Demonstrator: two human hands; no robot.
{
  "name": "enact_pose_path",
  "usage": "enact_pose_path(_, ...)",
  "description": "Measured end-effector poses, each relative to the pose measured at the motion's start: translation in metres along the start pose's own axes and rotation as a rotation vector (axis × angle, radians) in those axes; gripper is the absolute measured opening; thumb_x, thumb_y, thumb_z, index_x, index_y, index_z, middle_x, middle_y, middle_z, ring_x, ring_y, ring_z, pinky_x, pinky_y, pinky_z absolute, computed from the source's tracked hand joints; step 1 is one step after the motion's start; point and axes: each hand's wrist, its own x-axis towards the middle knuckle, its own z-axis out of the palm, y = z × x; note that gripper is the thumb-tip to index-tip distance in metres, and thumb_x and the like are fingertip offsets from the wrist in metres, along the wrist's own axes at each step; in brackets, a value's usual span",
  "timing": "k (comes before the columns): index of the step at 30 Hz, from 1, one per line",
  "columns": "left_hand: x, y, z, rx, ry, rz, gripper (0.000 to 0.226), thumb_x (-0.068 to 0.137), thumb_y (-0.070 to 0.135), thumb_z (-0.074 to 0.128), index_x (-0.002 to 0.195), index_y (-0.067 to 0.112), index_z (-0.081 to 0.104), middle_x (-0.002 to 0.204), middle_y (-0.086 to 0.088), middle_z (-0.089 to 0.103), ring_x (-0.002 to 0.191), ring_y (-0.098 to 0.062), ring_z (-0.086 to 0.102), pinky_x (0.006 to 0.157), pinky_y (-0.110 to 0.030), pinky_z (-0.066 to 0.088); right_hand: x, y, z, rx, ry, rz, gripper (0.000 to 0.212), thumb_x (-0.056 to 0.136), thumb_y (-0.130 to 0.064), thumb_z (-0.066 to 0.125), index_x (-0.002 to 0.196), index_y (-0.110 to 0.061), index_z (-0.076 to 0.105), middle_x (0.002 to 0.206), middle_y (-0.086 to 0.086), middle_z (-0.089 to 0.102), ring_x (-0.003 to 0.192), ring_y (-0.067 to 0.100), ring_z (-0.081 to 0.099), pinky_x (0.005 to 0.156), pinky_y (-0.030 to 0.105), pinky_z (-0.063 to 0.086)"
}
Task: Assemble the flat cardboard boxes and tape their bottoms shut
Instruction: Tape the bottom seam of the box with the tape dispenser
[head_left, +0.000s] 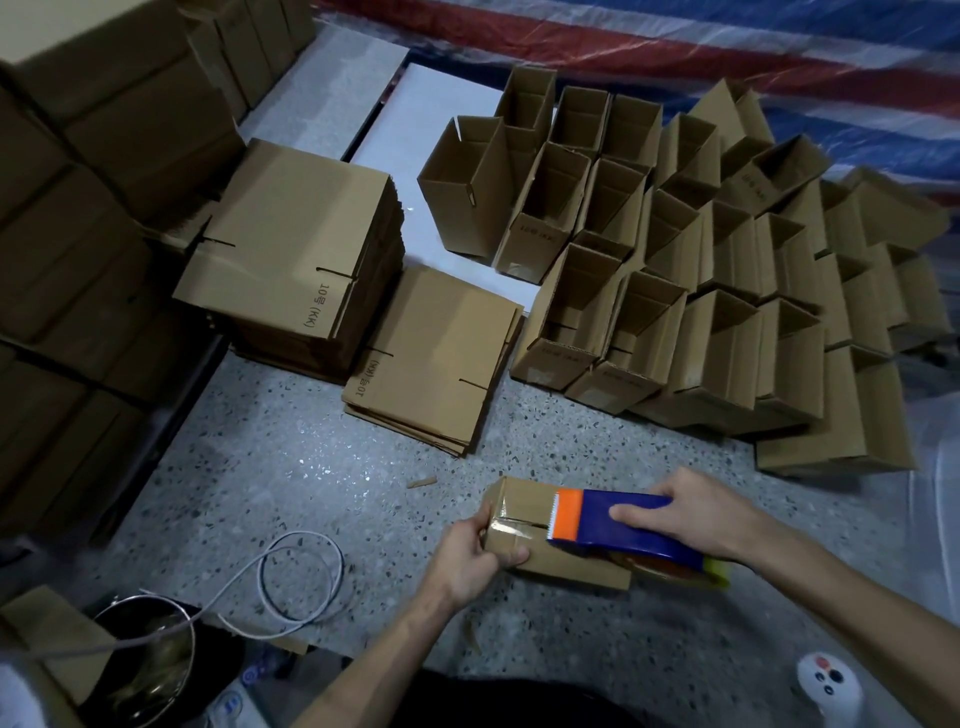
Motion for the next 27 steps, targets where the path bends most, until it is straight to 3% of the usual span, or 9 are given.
enact_pose_path(5, -0.003, 0.004, 0.001, -0.005, 0.006, -0.036, 0.066, 0.083, 0.013, 0.080, 0.143, 0.012, 0.051, 0.115, 0.009, 0.071, 0.106, -0.005, 0.066, 0.099, -0.022, 0.051, -0.019, 0.040, -0.002, 0.049, 0.035, 0.036, 0.048, 0.061, -0.088, 0.055, 0.053, -0.042, 0.067, 0.049, -0.009, 0.062, 0.043, 0.002, 0.056, 0.046, 0.020, 0.033)
enact_pose_path(8, -0.003, 0.015, 0.004, 0.094, 0.031, -0.018, 0.078, 0.083, 0.013, 0.080, 0.149, 0.009, 0.038, 0.127, 0.002, 0.064, 0.118, -0.014, 0.061, 0.108, -0.032, 0.047, -0.017, 0.045, 0.007, -0.002, 0.064, 0.045, 0.055, 0.071, -0.082, 0.061, 0.059, -0.030, 0.071, 0.054, -0.012, 0.065, 0.049, 0.001, 0.060, 0.052, 0.023, 0.037)
enact_pose_path(9, -0.003, 0.020, 0.006, 0.160, 0.059, 0.012, 0.090, 0.082, 0.014, 0.080, 0.153, 0.010, 0.025, 0.140, -0.003, 0.055, 0.129, -0.019, 0.053, 0.114, -0.039, 0.041, -0.016, 0.045, 0.009, -0.011, 0.070, 0.050, 0.056, 0.074, -0.080, 0.061, 0.064, -0.026, 0.073, 0.055, -0.013, 0.066, 0.050, 0.000, 0.061, 0.053, 0.022, 0.038)
enact_pose_path(11, 0.000, 0.029, 0.009, 0.511, 0.113, 0.191, 0.120, 0.079, 0.025, 0.078, 0.157, 0.024, -0.013, 0.166, -0.004, 0.006, 0.152, -0.024, 0.012, 0.124, -0.049, 0.014, -0.016, 0.044, 0.011, -0.019, 0.070, 0.044, 0.054, 0.078, -0.076, 0.062, 0.069, -0.024, 0.073, 0.055, -0.015, 0.066, 0.049, -0.002, 0.060, 0.053, 0.021, 0.037)
enact_pose_path(12, 0.002, 0.032, 0.010, 0.762, 0.105, 0.329, 0.129, 0.077, 0.038, 0.076, 0.152, 0.031, -0.029, 0.165, 0.001, -0.018, 0.152, -0.024, -0.011, 0.123, -0.051, -0.002, -0.017, 0.044, 0.011, -0.023, 0.069, 0.042, 0.054, 0.078, -0.075, 0.062, 0.068, -0.023, 0.073, 0.053, -0.015, 0.065, 0.048, -0.003, 0.059, 0.053, 0.021, 0.036)
enact_pose_path(14, 0.007, 0.032, 0.015, 1.157, 0.021, 0.521, 0.134, 0.075, 0.067, 0.065, 0.140, 0.032, -0.047, 0.158, 0.000, -0.038, 0.145, -0.026, -0.034, 0.117, -0.057, -0.018, -0.017, 0.044, 0.013, -0.033, 0.081, 0.054, 0.057, 0.078, -0.076, 0.062, 0.064, -0.021, 0.070, 0.049, -0.013, 0.062, 0.045, -0.004, 0.056, 0.051, 0.021, 0.034)
enact_pose_path(17, 0.018, 0.023, 0.020, 1.421, -0.017, 0.550, 0.133, 0.077, 0.079, 0.055, 0.143, 0.019, -0.043, 0.161, -0.003, -0.032, 0.147, -0.031, -0.030, 0.119, -0.064, -0.012, -0.017, 0.045, 0.014, -0.067, 0.111, 0.059, 0.059, 0.075, -0.079, 0.060, 0.062, -0.022, 0.066, 0.050, -0.009, 0.061, 0.049, -0.001, 0.057, 0.051, 0.022, 0.034)
enact_pose_path(23, 0.024, 0.011, 0.021, 1.405, 0.056, 0.557, 0.120, 0.082, 0.076, 0.048, 0.147, 0.027, -0.040, 0.166, -0.001, 0.000, 0.154, -0.029, -0.004, 0.121, -0.058, 0.004, -0.020, 0.078, 0.029, 0.000, 0.122, 0.010, 0.049, 0.077, -0.076, 0.062, 0.063, -0.029, 0.065, 0.061, -0.006, 0.066, 0.058, 0.001, 0.060, 0.056, 0.026, 0.042)
enact_pose_path(27, 0.023, 0.013, 0.021, 1.431, 0.049, 0.541, 0.121, 0.083, 0.073, 0.052, 0.145, 0.028, -0.042, 0.164, 0.001, -0.003, 0.153, -0.029, 0.000, 0.121, -0.059, 0.013, -0.027, 0.129, 0.025, 0.069, 0.141, 0.026, 0.037, 0.077, -0.072, 0.066, 0.070, -0.037, 0.072, 0.065, -0.011, 0.070, 0.060, 0.000, 0.063, 0.062, 0.025, 0.048)
